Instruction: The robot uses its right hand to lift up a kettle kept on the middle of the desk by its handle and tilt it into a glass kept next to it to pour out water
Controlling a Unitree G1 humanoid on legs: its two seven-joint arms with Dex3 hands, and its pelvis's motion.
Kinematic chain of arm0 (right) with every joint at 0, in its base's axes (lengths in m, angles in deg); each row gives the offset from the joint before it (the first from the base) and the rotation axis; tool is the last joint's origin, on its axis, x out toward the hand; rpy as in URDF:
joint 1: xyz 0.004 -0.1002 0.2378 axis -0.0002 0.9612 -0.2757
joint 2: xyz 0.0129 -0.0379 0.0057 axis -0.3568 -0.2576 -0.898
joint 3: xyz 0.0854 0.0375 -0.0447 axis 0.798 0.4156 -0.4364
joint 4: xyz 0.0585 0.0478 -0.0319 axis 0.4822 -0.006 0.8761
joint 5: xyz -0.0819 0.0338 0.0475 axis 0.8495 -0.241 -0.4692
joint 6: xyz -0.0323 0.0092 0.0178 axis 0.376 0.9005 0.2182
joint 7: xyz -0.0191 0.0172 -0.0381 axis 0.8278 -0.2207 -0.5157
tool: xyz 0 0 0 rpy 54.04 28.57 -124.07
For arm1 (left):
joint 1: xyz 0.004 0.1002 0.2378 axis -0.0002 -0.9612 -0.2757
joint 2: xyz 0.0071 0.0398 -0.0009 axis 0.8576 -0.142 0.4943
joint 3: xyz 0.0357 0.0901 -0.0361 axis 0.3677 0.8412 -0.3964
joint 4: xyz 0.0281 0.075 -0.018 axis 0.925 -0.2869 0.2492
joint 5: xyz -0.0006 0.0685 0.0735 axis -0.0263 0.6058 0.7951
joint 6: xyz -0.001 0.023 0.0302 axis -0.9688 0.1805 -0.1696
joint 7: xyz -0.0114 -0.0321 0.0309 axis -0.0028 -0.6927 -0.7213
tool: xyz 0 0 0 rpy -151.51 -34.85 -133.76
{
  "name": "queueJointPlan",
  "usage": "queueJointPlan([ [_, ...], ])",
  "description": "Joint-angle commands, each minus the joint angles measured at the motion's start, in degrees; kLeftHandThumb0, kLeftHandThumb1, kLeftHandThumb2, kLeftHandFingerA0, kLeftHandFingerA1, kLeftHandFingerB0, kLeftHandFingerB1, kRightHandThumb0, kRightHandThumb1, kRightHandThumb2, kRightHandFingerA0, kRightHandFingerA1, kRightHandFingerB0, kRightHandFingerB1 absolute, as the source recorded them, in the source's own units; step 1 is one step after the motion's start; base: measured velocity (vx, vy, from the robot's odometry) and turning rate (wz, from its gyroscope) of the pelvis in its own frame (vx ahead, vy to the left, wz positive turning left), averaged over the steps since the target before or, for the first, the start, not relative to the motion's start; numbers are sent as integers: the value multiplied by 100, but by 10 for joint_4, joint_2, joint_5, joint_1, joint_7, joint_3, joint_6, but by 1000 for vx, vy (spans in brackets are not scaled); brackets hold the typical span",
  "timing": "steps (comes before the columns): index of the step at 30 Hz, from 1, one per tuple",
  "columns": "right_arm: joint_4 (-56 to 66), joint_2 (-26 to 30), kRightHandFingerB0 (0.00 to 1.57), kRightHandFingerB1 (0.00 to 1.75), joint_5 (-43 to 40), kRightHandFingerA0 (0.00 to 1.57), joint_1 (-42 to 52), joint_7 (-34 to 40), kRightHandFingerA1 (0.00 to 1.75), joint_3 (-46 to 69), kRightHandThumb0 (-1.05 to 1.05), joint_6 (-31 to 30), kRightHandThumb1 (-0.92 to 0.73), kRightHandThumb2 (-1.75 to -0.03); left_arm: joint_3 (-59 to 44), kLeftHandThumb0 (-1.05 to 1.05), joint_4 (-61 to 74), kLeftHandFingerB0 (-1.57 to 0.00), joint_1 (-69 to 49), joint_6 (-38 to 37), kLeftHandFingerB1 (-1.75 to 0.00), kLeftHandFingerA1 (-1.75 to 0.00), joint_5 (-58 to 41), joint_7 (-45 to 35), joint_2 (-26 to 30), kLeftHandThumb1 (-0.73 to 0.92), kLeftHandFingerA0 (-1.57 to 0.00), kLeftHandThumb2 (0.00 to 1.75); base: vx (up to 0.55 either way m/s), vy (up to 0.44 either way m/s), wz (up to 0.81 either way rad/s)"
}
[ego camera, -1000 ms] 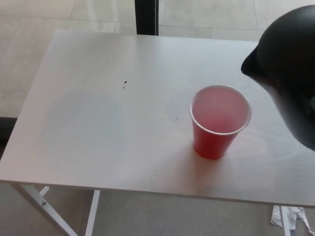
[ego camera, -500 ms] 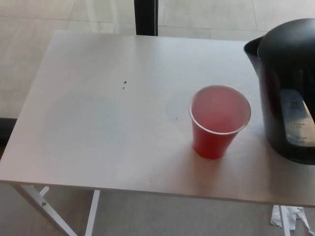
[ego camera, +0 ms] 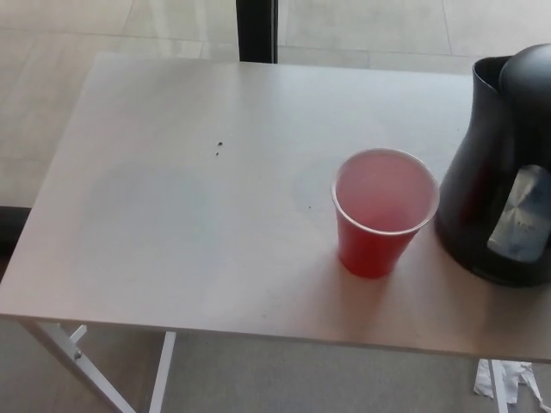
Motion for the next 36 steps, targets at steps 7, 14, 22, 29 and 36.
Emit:
queueJointPlan([
  [7, -35, 2, 84, 168, -175, 99, 100, -44, 175, 19, -14, 147, -44, -133, -8, -79, -5, -36, -6, -7, -52, -56, -4, 9, 3, 86, -52, 65, 0, 0, 0],
  [14, -31, 10, 81, 167, -200, 97, 133, -52, 175, -10, -14, 163, -44, -133, -8, -79, -8, -34, -10, -9, -51, -55, -3, 7, 3, 86, -50, 65, 0, 0, 0],
  [22, -69, 64, 84, 88, -214, 92, 147, -64, 154, -74, -26, 195, -65, -82, -3, -81, -5, -35, -13, -15, -51, -55, 5, 10, 3, 87, -51, 65, 0, 0, 0],
  [29, -53, 143, 0, 3, -233, 0, 185, -117, 0, -141, -80, 188, -41, -73, -13, -85, -7, -33, -16, -13, -60, -65, -2, 4, 1, 72, -49, 109, 0, 0, 0],
  [36, -37, 147, 0, 0, -244, 0, 200, -69, 0, -141, -89, 214, -46, -73, -11, -79, -8, -35, -19, -20, -52, -57, 4, 9, 1, 87, -51, 66, 0, 0, 0],
])
